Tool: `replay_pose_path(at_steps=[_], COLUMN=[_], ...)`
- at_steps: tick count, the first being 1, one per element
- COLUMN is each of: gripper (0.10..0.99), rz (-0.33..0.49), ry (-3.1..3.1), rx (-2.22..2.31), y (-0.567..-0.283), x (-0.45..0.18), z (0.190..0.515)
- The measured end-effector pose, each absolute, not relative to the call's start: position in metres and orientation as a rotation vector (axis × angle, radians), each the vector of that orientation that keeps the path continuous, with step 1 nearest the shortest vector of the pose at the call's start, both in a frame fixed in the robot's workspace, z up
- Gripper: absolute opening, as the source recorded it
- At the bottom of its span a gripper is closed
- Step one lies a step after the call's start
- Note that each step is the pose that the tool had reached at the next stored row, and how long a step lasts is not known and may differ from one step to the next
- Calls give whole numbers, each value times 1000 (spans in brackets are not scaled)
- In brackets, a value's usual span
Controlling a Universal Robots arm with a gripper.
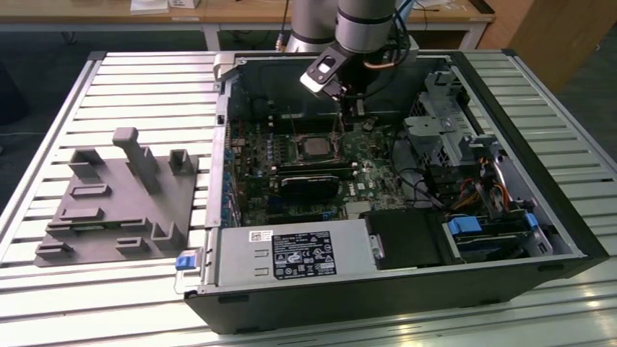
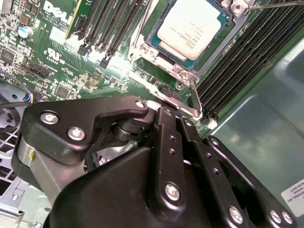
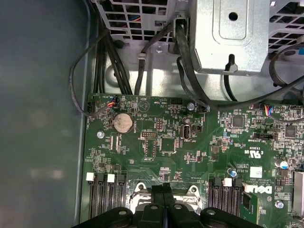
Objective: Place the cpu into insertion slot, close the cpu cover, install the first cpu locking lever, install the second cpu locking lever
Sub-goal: 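Close the cpu cover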
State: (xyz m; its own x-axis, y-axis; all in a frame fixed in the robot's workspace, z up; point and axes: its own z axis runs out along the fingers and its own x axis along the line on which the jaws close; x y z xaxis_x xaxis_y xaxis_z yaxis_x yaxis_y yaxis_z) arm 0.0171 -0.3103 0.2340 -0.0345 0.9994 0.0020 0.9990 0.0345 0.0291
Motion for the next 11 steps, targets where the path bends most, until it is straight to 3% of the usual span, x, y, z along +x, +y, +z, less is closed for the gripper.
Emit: replay_pose_path(at_steps=[11], gripper=[106], rz=[35], ry=[2246], rx=[2170], y=[-310], x=[13], z=[233])
